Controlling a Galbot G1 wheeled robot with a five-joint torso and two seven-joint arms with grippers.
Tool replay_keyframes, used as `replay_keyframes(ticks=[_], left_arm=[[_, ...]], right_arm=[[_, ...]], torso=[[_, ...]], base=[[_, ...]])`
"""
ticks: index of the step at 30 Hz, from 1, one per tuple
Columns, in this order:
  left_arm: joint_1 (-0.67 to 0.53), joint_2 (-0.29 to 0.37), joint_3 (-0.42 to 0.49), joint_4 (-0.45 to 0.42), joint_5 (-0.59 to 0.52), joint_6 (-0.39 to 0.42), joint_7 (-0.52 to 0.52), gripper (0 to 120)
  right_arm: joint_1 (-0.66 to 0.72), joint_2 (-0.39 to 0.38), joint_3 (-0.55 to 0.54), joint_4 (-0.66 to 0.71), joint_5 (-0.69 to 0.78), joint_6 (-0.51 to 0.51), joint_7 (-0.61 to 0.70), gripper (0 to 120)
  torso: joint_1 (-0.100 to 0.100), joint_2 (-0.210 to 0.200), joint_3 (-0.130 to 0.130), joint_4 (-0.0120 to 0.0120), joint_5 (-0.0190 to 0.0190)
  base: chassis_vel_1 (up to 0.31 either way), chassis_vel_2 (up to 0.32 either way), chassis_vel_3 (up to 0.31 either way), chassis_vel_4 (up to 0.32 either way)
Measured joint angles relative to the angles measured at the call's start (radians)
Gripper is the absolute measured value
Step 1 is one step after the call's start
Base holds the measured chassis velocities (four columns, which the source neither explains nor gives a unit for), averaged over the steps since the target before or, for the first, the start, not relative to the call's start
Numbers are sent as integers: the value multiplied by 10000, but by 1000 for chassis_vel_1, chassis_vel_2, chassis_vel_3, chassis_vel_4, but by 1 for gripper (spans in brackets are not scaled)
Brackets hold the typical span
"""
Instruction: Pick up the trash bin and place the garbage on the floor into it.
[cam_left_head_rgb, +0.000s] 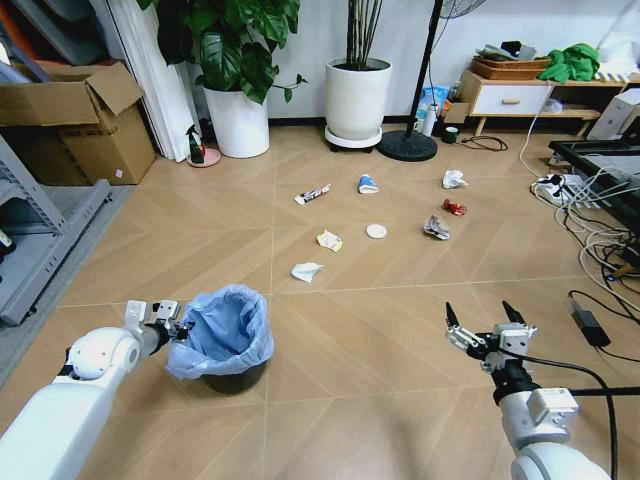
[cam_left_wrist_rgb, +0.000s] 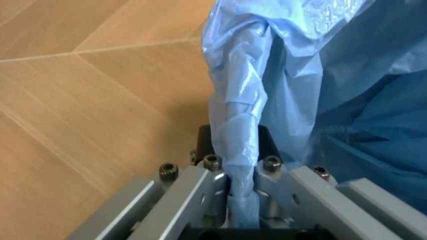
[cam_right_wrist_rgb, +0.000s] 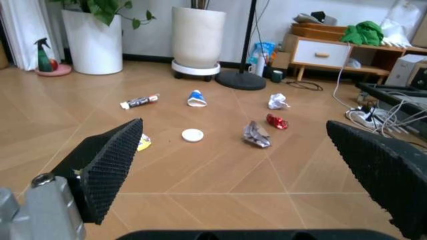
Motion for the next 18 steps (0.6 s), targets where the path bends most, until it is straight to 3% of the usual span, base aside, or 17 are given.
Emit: replay_keyframes(ticks=[6, 10, 13, 18], left_arm=[[512, -220, -855, -1254, -873, -41, -810, 0], [851, -158, -1190, -1978, -908, 62, -1076, 0], [1459, -30, -1543, -2978, -885, 95, -1559, 0], [2059, 0, -1667, -3701, -661, 98, -1859, 0]], right_arm=[[136, -82, 25, 13, 143, -165, 59, 100], [159, -96, 29, 41, 184, -218, 74, 100], [220, -125, 34, 100, 243, -317, 91, 100], [237, -150, 34, 163, 283, -406, 93, 100]], torso=[[0, 0, 0, -2, 3], [0, 0, -1, -2, 3], [0, 1, -2, -1, 3], [0, 1, -2, 0, 3]], base=[[0, 0, 0, 0], [0, 0, 0, 0], [0, 0, 0, 0], [0, 0, 0, 0]])
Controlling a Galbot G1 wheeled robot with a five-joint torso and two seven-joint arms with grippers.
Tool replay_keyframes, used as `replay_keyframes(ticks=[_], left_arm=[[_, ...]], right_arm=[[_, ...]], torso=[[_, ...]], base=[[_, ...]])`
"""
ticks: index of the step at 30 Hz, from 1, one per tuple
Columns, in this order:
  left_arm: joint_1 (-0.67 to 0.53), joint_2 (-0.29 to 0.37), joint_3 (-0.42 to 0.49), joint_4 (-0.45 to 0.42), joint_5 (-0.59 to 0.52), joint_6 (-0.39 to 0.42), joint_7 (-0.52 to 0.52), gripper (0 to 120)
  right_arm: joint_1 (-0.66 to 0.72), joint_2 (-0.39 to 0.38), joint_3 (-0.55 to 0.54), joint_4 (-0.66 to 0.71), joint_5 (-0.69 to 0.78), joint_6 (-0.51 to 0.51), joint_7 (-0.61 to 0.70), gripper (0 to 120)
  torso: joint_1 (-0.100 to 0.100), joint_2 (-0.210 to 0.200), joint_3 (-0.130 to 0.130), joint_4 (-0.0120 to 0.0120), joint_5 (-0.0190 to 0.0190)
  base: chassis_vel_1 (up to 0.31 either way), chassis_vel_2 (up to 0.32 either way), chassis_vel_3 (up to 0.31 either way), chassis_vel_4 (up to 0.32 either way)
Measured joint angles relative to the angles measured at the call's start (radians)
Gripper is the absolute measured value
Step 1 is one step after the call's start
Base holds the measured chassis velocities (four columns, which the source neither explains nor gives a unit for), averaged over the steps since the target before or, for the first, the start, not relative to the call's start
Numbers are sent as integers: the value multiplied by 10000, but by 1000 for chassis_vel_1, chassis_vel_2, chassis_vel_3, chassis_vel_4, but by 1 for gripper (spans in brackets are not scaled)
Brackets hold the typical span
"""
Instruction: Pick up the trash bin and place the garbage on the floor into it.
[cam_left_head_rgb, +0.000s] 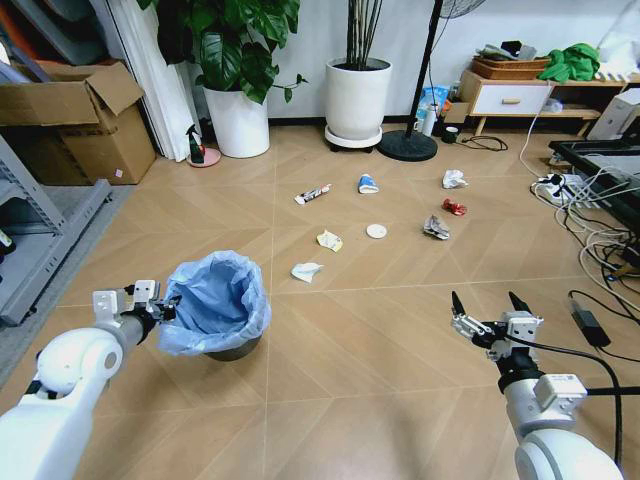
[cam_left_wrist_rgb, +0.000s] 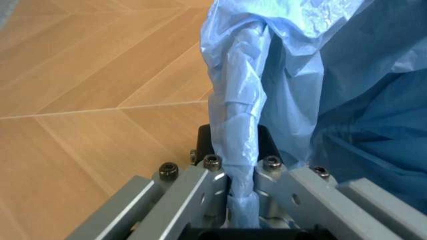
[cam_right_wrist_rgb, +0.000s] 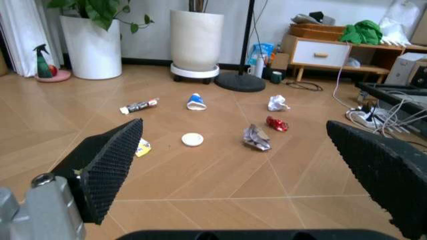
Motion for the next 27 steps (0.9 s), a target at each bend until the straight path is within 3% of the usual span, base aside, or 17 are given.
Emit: replay_keyframes(ticks=[11, 18, 27], left_arm=[[1153, -771, -797, -964, 1161, 1, -591, 0], [1584, -677, -1580, -976, 282, 1, -463, 0], [1700, -832, -1831, -1158, -260, 1, -494, 0]], right_arm=[[0, -76, 77, 173, 17, -240, 66, 100], [247, -297, 76, 140, 313, -349, 156, 100], [390, -416, 134, 171, 421, -431, 98, 100]], torso=[[0, 0, 0, 0, 0], [0, 0, 0, 0, 2], [0, 0, 0, -2, 0]], base=[[0, 0, 0, 0], [0, 0, 0, 0], [0, 0, 0, 0]])
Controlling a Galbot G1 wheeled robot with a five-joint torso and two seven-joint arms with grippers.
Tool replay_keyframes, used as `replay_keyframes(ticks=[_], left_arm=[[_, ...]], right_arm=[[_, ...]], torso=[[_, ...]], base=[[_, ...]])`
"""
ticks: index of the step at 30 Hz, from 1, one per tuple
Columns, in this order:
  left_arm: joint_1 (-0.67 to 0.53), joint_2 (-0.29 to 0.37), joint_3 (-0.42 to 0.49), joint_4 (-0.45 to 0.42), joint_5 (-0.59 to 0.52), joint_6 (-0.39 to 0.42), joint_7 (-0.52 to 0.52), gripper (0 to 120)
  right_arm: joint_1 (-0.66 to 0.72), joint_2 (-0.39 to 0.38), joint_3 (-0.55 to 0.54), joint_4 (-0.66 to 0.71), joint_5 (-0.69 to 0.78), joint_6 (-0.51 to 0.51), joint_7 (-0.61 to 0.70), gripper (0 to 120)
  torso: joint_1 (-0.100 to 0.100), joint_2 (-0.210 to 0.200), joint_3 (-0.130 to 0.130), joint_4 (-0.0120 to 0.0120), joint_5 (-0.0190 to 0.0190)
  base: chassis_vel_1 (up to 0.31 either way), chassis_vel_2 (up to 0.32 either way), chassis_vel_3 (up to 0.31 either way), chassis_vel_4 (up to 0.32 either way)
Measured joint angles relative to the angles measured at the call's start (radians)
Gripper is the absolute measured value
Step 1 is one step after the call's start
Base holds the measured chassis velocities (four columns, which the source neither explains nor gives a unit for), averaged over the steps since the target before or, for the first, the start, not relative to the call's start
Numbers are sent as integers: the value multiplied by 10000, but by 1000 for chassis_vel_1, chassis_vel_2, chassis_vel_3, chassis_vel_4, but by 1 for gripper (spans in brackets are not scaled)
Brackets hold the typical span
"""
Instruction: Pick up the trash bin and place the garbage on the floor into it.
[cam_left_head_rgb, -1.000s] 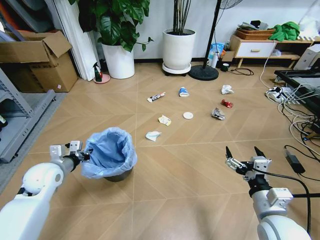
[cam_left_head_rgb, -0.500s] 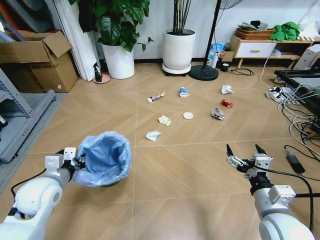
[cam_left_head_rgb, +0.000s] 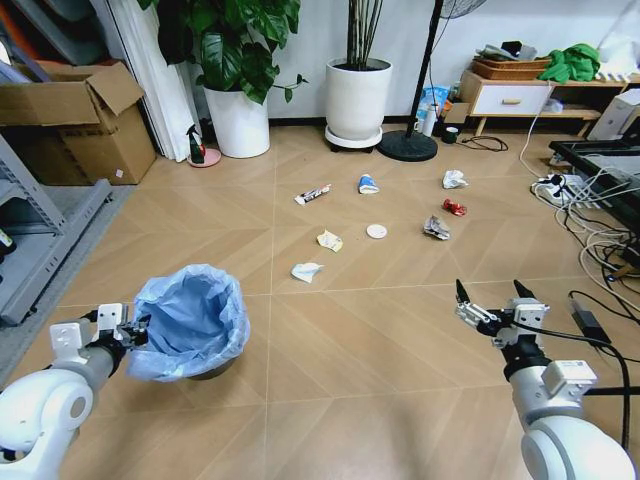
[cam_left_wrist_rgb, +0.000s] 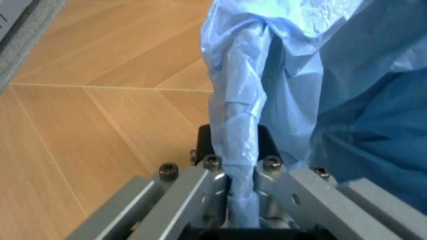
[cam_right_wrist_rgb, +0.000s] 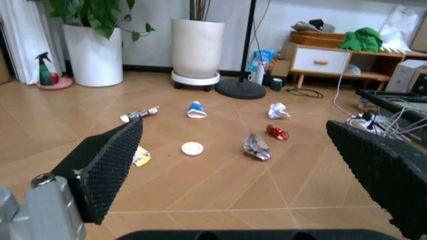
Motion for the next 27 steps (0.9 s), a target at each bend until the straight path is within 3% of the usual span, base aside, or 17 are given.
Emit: replay_keyframes(ticks=[17, 27], left_arm=[[25, -239, 260, -265, 311, -5, -8, 0], [172, -376, 255, -413, 457, -8, -11, 0]], right_arm=[[-142, -23, -11, 45, -71, -38, -116, 100], [-313, -29, -38, 71, -157, 15, -255, 100]], torso=[[0, 0, 0, 1, 0], [0, 0, 0, 1, -1]], base=[[0, 0, 0, 0], [-83, 83, 71, -80]])
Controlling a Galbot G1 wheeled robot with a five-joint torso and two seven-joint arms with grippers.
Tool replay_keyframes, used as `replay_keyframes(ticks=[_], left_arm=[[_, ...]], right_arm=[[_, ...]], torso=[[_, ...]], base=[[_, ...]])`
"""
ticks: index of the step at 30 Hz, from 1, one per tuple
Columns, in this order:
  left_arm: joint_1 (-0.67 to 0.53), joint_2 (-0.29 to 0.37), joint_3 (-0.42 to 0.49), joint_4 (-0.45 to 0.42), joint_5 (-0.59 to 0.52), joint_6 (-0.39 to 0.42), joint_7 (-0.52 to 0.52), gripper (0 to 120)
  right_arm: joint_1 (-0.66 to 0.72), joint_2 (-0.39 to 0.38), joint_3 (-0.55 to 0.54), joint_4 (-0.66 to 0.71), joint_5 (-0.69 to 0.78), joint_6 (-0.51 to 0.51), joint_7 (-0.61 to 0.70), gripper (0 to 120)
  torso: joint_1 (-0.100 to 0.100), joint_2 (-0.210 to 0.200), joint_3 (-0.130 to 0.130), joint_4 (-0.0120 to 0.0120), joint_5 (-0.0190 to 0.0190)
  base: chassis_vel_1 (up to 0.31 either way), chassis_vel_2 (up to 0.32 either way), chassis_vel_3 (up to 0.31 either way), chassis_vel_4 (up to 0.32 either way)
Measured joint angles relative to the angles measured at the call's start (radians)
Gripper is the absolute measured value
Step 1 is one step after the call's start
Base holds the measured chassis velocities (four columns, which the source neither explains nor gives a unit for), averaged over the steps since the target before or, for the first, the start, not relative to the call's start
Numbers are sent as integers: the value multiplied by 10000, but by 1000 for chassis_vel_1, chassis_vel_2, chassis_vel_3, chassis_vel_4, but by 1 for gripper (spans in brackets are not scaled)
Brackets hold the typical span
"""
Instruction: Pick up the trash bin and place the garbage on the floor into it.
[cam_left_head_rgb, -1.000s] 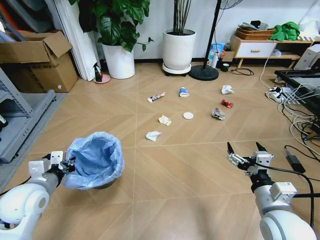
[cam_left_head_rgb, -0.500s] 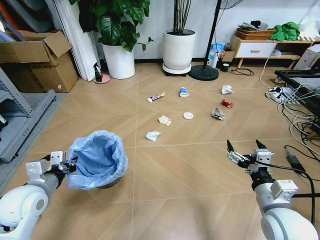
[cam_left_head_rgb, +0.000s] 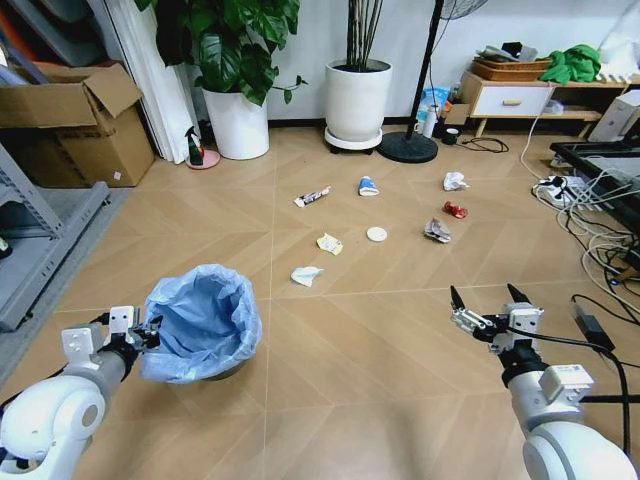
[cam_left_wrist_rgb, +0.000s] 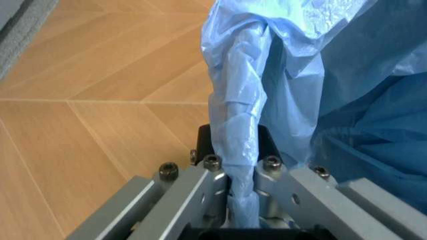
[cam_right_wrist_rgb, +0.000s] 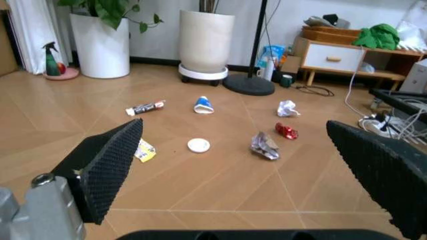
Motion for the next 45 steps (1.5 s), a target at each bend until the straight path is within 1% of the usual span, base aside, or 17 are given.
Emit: replay_keyframes(ticks=[8, 21, 27, 33, 45], left_arm=[[-49, 15, -147, 90, 40, -2, 163, 0], [-192, -33, 167, 73, 135, -2, 157, 0], [-199, -47, 134, 152, 190, -1, 157, 0], [-221, -48, 91, 212, 193, 0, 185, 0], [-248, -57, 108, 229, 194, 0, 192, 0]], right_arm=[[-25, 37, -16, 10, -54, 8, -89, 100], [-74, 115, -14, -21, -139, 90, -132, 100], [-61, 112, -20, -61, -141, 96, -148, 100], [-43, 112, -23, -107, -147, 111, -203, 100], [-16, 114, -36, -166, -159, 115, -246, 100]], torso=[[0, 0, 1, 0, 0], [0, 0, 1, 0, 0], [0, 0, 1, 2, 0], [0, 0, 0, -2, 0], [0, 0, 0, 1, 0]], base=[[-111, 112, 110, -110], [-124, 123, 126, -133], [-121, 136, 120, -129], [-130, 125, 136, -132], [-128, 135, 132, -117]])
